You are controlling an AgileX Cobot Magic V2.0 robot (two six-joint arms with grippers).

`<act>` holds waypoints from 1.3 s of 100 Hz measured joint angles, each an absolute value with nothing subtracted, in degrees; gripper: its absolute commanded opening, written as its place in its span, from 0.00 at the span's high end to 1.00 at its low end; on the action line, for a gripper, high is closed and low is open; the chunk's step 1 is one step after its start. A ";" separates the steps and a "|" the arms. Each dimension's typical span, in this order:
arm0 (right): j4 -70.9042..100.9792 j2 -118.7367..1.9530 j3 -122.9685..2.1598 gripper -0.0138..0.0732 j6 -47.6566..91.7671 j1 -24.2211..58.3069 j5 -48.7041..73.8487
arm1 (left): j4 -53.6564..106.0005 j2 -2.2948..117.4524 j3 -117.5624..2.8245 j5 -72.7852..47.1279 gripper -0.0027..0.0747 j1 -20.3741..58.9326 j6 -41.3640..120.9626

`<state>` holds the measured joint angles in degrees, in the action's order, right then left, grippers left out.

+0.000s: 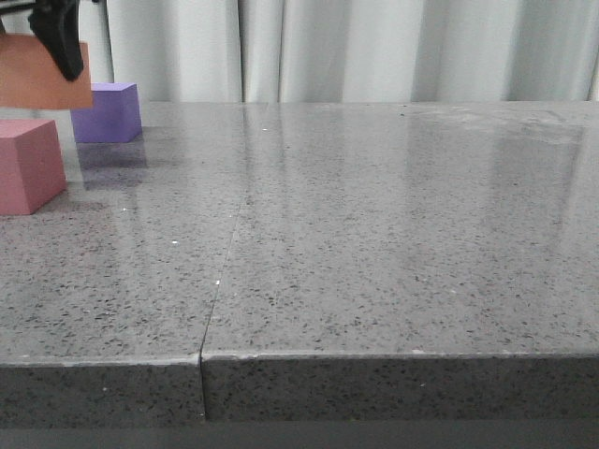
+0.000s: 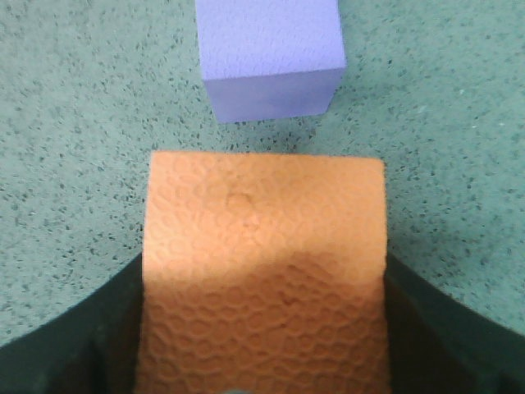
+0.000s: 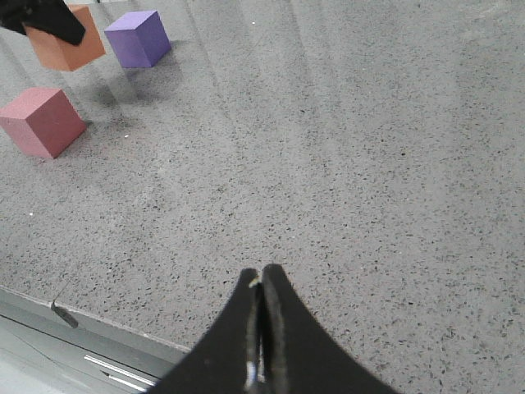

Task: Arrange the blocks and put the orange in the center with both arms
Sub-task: 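Lift the orange cube and carry it toward the purple cube, then set the orange cube between the purple and pink cubes, open left gripper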

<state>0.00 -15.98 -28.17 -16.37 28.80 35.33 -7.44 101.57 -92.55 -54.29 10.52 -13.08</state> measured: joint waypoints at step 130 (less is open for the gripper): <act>0.00 -15.98 -28.17 0.92 -16.37 28.80 35.33 | -7.53 103.43 -82.11 -38.11 0.15 10.52 -16.26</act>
<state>0.00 -15.98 -28.17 -16.37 28.80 35.33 -7.53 103.43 -82.11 -38.11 10.52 -16.26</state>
